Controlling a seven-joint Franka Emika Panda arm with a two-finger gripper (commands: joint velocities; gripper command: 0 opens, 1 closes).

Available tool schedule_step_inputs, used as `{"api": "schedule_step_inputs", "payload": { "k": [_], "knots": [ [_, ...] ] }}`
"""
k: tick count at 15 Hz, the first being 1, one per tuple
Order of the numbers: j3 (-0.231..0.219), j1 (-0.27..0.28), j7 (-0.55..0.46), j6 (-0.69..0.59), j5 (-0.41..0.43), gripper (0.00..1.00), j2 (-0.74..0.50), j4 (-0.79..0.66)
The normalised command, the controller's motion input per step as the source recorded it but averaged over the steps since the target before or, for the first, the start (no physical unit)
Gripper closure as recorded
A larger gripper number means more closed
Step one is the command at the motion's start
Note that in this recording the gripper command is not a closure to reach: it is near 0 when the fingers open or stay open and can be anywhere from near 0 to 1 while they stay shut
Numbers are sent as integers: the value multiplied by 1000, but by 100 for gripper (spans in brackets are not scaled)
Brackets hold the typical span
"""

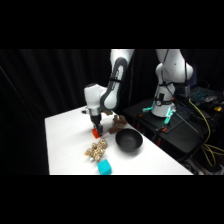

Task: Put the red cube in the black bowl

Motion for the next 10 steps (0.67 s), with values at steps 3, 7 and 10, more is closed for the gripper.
{"api": "schedule_step_inputs", "payload": {
  "k": [3, 7, 10],
  "knots": [
    [-154, 186, 294, 0, -142, 100, -188, -63],
    [-301, 344, 461, -183, -269, 100, -481, -213],
    [-383, 409, 570, -408, -431, 100, -659, -271]
  ]
}}
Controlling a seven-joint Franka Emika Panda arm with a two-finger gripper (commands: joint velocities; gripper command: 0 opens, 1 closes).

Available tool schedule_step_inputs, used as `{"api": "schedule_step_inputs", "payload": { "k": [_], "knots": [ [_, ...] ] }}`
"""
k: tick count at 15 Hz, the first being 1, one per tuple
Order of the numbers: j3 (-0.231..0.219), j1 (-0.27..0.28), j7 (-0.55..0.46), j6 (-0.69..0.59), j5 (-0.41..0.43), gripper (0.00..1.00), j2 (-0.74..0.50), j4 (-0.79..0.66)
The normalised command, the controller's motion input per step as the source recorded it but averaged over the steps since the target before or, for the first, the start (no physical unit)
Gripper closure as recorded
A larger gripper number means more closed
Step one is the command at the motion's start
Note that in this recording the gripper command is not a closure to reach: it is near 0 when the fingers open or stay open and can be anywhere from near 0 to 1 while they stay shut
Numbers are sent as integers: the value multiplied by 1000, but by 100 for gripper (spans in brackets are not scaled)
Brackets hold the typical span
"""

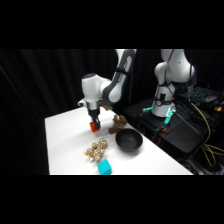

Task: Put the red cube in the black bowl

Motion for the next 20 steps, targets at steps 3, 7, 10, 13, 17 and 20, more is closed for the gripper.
{"api": "schedule_step_inputs", "payload": {
  "k": [3, 7, 10, 13, 17, 20],
  "knots": [
    [-224, 276, 547, -472, -439, 100, -584, -201],
    [50, 118, 336, -342, -174, 100, -477, -245],
    [198, 74, 156, -168, 90, 100, -593, -427],
    [189, 60, 95, -63, 159, 100, -630, -493],
    [145, 39, 21, 55, 177, 100, -485, -440],
    [96, 39, -95, 201, 222, 100, -211, -318]
  ]
}}
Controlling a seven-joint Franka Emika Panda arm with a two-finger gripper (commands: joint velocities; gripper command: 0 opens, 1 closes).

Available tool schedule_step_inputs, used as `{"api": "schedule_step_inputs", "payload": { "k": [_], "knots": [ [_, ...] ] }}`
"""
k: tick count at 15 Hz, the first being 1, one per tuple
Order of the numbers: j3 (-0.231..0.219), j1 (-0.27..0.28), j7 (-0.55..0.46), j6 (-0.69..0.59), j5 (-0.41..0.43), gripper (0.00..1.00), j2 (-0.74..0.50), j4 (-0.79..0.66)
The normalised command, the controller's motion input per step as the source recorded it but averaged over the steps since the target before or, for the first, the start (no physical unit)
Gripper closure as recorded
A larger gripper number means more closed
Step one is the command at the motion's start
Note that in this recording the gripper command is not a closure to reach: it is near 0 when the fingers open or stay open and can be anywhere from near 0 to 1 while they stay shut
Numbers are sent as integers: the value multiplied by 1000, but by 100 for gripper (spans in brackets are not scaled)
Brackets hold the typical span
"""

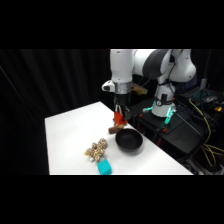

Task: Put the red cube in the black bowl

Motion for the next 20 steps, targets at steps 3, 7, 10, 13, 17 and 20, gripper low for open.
{"api": "schedule_step_inputs", "payload": {
  "k": [3, 7, 10, 13, 17, 20],
  "knots": [
    [40, 30, -268, 396, 243, 100, 68, -168],
    [-14, -8, -485, 431, 293, 100, 350, 59],
    [6, -66, -507, 204, 292, 100, 384, 181],
    [46, -92, -387, 12, 205, 100, 230, 191],
    [49, -75, -216, -138, 95, 0, 60, 165],
    [30, -56, -101, -275, 56, 0, -31, 175]
  ]
}}
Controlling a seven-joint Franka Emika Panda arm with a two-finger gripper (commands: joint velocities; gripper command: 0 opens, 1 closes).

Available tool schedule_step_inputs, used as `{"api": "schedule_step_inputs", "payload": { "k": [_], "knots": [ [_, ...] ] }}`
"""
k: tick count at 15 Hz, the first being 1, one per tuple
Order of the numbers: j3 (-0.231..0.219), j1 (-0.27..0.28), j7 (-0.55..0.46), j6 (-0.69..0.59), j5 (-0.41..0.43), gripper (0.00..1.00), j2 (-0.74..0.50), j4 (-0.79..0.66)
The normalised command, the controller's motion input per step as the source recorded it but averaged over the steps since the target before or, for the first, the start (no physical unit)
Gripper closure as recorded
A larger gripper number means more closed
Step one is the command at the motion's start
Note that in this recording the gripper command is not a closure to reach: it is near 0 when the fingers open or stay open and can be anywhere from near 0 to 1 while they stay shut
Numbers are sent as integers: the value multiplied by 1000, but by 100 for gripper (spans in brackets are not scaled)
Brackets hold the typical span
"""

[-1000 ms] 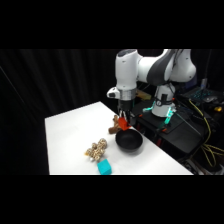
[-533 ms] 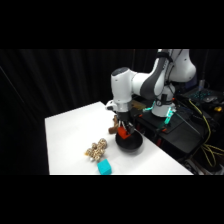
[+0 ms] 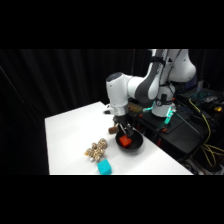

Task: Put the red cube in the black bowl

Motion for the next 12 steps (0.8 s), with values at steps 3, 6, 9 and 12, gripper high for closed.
{"api": "schedule_step_inputs", "payload": {
  "k": [3, 6, 9, 12],
  "knots": [
    [-16, -20, 50, -363, -49, 0, -128, 177],
    [-61, -7, 189, -495, -120, 0, -288, 212],
    [-58, -45, 141, -607, -68, 0, -324, 320],
    [-44, -42, 163, -517, -121, 0, -261, 351]
  ]
}}
